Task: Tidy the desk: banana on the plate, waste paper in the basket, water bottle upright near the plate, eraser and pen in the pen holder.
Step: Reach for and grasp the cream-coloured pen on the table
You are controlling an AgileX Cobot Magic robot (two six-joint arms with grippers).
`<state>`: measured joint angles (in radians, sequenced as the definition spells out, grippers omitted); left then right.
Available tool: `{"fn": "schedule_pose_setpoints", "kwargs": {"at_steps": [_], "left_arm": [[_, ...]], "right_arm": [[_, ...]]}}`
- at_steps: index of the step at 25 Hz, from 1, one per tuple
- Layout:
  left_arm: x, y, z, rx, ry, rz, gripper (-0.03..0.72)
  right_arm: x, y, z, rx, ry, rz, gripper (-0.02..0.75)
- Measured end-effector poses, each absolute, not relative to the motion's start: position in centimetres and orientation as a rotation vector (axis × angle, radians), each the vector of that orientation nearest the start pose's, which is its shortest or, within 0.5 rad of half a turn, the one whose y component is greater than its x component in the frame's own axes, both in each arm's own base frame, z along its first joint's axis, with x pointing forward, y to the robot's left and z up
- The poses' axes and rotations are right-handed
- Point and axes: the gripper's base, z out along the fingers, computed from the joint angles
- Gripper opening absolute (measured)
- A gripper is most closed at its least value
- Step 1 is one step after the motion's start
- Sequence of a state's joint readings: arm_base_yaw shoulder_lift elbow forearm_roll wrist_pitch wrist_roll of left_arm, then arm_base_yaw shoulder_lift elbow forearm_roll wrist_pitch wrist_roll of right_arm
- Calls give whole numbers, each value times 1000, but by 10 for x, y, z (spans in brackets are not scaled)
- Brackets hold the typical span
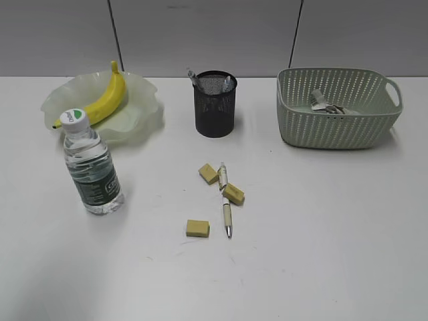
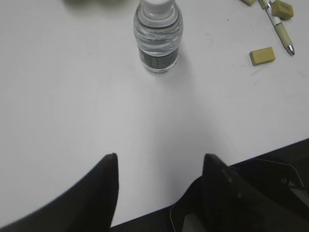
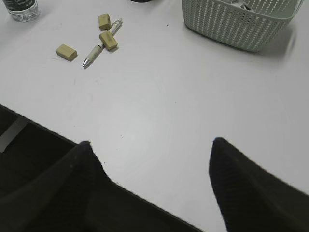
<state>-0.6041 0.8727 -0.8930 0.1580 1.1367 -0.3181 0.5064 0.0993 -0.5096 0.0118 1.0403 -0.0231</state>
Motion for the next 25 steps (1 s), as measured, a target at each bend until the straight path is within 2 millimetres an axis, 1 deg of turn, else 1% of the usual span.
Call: {"fn": "schedule_pose_setpoints", "kwargs": {"at_steps": [3,6,8,12,15,18,22,24,25], "left_arm": [[91,-48,325,382,2443,-203,407],[65,-31,312,364,2348,-254,392],[48,-19,309,344,2264,-297,379],[20,1,300,309,2115,-361,357],[6,11,291,293,2061,-377,349],[-2,17,289,284,2004,-396,347],[-3,17,289,304,1995,-385,347],[-3,17,288,327,1990,-373,347],[-3,17,288,346,1985,-361,347]], "right_arm": [[12,8,281,-564,2076,295,581],[19,11,287,-590,2064,280,581],[26,15,294,-594,2018,277,581],[46,27,303,-579,1962,303,581],[63,40,306,-564,1974,352,581],[83,52,310,-576,2028,353,581],[114,69,321,-619,2088,325,581],[134,80,322,-639,2139,312,581],[147,87,321,-649,2175,305,581]]}}
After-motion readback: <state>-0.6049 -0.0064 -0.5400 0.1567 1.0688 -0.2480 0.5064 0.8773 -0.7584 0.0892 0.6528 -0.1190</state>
